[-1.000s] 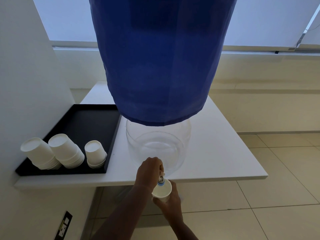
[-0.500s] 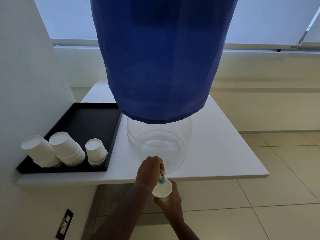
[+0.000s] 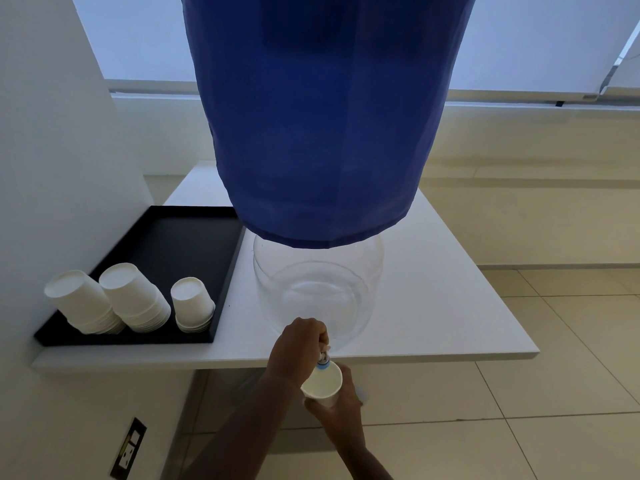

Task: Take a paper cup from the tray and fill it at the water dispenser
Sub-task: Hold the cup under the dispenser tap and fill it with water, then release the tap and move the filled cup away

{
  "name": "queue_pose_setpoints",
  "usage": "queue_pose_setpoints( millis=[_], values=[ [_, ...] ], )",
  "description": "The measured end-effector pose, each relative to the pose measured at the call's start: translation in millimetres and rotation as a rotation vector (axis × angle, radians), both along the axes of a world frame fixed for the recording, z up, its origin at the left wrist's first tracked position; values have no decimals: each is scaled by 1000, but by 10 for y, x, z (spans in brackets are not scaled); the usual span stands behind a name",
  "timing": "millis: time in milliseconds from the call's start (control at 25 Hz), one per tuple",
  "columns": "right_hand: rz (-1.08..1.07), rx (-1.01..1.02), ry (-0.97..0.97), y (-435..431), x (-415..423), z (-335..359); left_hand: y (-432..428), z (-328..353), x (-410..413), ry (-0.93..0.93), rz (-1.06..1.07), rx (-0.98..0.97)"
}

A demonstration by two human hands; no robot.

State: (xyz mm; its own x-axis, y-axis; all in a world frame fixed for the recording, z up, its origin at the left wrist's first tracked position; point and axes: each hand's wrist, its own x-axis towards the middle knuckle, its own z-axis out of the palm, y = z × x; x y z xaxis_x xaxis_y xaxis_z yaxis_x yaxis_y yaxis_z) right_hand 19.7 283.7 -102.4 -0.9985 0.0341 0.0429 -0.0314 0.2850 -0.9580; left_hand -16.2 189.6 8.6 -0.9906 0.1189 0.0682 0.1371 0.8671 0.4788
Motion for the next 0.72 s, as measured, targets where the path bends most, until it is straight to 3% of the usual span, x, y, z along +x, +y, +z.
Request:
queue_pose_setpoints(
  millis=[280,560,640,720],
  values=[
    [10,-8,8,-3,-13,-13,39,-80,144,68,-78,-146],
    [40,115,46,-23,-51,-112,204,-159,498,75,-252,-488],
    [42,82,27,-14,-35,-118,205,-250,505,151,-222,-471],
    [45,52,-13,19,10,-110,223,-287,525,104,-193,-414]
  ],
)
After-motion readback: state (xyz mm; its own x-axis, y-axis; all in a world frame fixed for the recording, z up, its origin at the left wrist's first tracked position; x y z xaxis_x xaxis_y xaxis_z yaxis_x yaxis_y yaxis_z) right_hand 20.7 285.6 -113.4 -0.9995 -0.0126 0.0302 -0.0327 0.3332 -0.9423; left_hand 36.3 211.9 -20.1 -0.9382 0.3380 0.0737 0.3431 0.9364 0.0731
